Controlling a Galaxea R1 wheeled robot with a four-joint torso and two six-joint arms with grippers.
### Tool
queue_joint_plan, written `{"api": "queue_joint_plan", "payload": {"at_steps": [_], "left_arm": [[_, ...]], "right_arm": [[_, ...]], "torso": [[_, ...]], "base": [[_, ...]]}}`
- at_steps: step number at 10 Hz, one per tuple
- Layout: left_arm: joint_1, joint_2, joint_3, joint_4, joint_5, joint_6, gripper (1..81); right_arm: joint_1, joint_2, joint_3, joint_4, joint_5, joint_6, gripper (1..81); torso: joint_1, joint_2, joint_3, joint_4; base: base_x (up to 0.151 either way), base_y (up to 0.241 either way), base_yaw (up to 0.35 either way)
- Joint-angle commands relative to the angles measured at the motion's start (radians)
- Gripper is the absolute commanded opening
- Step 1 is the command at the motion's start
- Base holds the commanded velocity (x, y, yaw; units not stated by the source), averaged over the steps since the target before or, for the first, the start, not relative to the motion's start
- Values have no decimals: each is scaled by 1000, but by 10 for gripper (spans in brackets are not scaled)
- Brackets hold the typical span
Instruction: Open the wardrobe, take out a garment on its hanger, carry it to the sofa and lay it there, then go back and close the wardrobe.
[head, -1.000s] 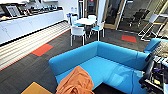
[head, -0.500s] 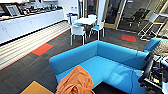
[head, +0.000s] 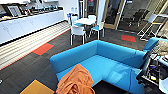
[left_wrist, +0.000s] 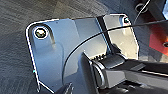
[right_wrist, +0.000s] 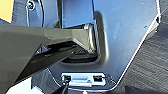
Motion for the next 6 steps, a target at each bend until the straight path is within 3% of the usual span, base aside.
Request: {"api": "queue_joint_plan", "payload": {"at_steps": [1,4,5,6], "left_arm": [[-27,-14,2,12,29,2,811],[-27,-3,2,12,29,2,811],[-18,11,2,9,41,2,811],[-8,28,-16,7,45,1,811]], "right_arm": [[5,4,4,-9,-68,-3,811],[4,4,4,-9,-68,-3,811],[4,6,4,-9,-68,-3,811],[2,6,4,-9,-68,-3,811]], "torso": [[1,0,0,0],[1,-1,0,0],[1,-1,55,0],[1,-1,66,0]], "base": [[0,0,0],[0,0,0],[0,0,0],[0,0,0]]}}
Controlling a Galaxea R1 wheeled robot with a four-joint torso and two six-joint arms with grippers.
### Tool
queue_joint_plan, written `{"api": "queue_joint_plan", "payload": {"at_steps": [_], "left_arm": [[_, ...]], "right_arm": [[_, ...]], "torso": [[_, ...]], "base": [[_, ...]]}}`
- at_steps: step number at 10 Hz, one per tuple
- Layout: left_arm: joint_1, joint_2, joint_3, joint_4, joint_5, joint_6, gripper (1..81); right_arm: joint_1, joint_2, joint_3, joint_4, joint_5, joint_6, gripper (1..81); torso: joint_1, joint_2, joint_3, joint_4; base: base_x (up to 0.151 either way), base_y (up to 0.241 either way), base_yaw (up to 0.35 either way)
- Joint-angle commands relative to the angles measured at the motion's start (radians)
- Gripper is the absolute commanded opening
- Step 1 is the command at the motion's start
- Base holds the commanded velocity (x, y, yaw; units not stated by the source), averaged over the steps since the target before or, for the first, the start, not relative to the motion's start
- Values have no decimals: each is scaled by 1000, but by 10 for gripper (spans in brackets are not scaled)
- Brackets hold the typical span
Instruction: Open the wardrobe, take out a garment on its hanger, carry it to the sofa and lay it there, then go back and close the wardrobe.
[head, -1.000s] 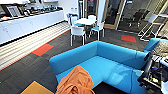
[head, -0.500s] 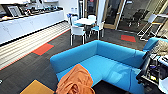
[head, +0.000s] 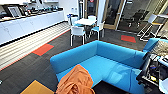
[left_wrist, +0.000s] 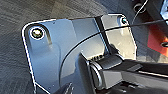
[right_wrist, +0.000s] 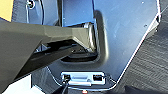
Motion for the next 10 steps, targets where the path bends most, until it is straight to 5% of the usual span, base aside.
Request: {"api": "queue_joint_plan", "payload": {"at_steps": [1,7,8,10], "left_arm": [[-2,41,-61,6,41,0,811],[17,189,-304,6,41,2,811],[17,187,-304,8,41,2,811],[17,192,-304,9,41,2,811]], "right_arm": [[8,5,4,-7,-66,-3,811],[5,8,-6,-7,-66,-3,811],[7,8,-8,-7,-66,-3,811],[10,13,-9,-7,-66,-3,811]], "torso": [[0,0,72,0],[0,-1,238,0],[0,-1,189,0],[0,-2,218,0]], "base": [[0,0,0],[0,0,0],[0,0,0],[0,0,0]]}}
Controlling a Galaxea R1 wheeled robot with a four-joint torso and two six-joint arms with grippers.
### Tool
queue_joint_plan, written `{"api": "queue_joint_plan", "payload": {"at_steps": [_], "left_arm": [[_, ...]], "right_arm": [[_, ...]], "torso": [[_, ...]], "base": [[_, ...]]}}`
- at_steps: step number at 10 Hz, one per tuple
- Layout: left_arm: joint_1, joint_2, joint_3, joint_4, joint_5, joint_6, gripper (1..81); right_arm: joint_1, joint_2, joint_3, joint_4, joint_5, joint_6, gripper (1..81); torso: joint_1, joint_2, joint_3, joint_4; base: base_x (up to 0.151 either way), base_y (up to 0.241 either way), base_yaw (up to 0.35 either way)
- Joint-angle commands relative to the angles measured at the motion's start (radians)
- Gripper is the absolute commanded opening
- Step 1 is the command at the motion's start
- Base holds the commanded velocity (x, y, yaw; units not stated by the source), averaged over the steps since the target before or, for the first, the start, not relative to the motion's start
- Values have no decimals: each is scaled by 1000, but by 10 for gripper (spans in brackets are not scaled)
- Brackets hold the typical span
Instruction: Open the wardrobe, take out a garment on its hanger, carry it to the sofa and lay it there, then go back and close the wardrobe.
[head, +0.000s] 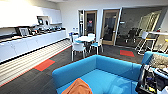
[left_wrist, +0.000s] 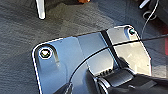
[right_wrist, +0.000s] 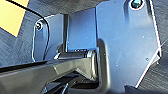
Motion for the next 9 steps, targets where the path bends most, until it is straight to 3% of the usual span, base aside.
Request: {"api": "queue_joint_plan", "payload": {"at_steps": [1,9], "left_arm": [[-54,-6,-9,10,33,3,811],[-54,-10,-9,11,27,3,811]], "right_arm": [[42,12,3,-6,-57,-3,811],[38,12,-2,-6,-57,-3,811]], "torso": [[1,0,0,0],[1,0,-2,0]], "base": [[0,0,0],[0,0,0]]}}
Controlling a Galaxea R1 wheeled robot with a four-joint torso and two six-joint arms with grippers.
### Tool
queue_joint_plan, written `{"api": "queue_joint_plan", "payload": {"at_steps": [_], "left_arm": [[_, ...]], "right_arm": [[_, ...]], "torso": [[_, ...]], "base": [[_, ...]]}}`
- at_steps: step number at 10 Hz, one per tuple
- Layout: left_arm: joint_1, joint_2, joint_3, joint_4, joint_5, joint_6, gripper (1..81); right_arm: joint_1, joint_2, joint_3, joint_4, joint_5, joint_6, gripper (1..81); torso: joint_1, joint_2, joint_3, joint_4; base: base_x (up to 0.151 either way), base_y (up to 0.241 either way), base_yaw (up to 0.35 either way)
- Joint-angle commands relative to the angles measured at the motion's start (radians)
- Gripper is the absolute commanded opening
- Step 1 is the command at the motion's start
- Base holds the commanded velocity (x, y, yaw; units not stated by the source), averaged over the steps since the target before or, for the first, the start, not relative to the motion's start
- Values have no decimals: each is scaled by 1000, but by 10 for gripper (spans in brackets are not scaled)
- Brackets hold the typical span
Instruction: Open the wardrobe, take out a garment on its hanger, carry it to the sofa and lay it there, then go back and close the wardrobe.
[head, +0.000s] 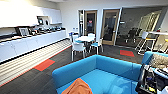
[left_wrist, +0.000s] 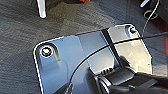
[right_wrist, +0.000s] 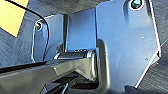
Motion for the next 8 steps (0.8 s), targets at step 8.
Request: {"api": "queue_joint_plan", "payload": {"at_steps": [8], "left_arm": [[-57,9,-4,35,35,3,811]], "right_arm": [[37,9,-2,-2,-58,-1,811]], "torso": [[1,0,0,0]], "base": [[0,0,180]]}}
